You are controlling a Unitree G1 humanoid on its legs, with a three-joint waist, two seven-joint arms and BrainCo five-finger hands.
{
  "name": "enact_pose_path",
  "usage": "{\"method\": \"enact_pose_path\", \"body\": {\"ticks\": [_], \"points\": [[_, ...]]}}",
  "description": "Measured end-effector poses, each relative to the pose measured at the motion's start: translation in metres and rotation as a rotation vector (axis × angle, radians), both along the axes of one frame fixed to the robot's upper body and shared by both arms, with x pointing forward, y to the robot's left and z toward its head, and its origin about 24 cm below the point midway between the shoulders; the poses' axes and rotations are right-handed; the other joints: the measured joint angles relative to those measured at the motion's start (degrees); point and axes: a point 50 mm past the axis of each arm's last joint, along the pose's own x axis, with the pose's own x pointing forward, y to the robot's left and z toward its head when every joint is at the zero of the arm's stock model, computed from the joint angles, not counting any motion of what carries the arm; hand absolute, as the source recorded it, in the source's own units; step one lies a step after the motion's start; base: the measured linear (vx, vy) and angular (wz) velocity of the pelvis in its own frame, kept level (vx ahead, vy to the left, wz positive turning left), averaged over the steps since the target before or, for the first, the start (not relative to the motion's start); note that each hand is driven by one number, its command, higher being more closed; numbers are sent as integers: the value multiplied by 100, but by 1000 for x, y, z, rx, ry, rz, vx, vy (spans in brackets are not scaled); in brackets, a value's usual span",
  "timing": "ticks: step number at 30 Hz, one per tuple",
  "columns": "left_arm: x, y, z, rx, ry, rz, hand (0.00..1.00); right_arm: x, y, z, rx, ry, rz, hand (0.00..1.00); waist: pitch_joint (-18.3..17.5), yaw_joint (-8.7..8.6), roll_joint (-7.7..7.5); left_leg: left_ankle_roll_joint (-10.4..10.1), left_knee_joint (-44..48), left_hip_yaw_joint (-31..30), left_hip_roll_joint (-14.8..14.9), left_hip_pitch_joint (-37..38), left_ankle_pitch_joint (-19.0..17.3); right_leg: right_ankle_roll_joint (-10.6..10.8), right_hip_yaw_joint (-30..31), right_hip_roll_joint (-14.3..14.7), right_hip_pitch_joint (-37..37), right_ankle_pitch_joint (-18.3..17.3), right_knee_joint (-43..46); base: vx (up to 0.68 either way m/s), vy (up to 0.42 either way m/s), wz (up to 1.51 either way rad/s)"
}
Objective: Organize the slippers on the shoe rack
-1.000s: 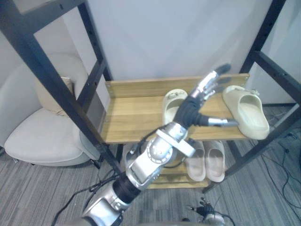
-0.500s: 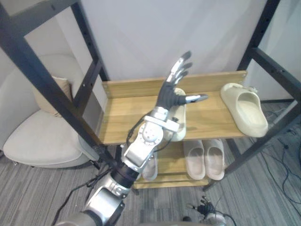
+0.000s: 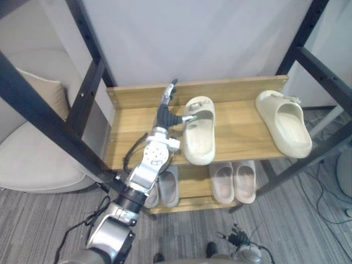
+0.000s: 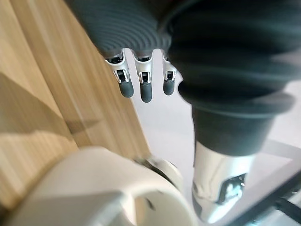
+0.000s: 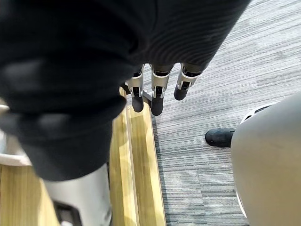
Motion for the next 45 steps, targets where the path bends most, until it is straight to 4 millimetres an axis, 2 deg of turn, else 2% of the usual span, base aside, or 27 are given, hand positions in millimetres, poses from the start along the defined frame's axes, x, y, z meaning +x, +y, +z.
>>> {"method": "enact_pose_path", "body": {"ticks": [5,13,16,20,21,27,34,45], "points": [[1,8,1,43,-22,50,0,3,1,2,2,-15,1,0,75,-29,3,1,0,76,-1,-4,1,-4,13,0,-30,22,-1,-42,-15,-8],[3,8,0,118,-30,86,0,6,2,4,4,-34,1,0,192,-35,15,1,-6,112,5,-38,0,-4,25,4,-107,22,-1,-26,-14,-2],[5,2,5,122,-45,74,0,6,3,5,6,-48,-3,0,195,-33,17,2,8,114,2,-109,4,-3,65,-5,-155,23,3,0,0,0],[4,-15,17,131,-82,28,0,6,2,5,6,-51,-13,0,195,-32,20,6,63,125,-22,-212,7,17,146,-56,-246,43,42,-3,-4,-3],[3,-23,19,135,-92,2,100,6,1,5,6,-51,-22,0,190,-32,28,7,74,124,-35,-201,7,18,169,-71,-242,47,43,-16,-11,-7],[1,-39,28,140,-126,-35,100,5,-1,5,2,-50,-25,0,195,-32,66,10,75,126,-41,-206,9,18,268,-72,-271,47,44,-50,-18,-3],[7,-37,30,180,-129,-16,100,4,-6,8,-9,-65,-43,0,145,-42,226,10,66,120,-44,-189,10,-13,199,-35,-262,75,2,-48,-21,-1],[13,-33,30,185,-120,-2,100,5,-5,8,-4,-69,-44,0,161,-111,203,10,1,119,-36,-91,8,-13,143,-25,-201,79,-1,0,0,0]]}}
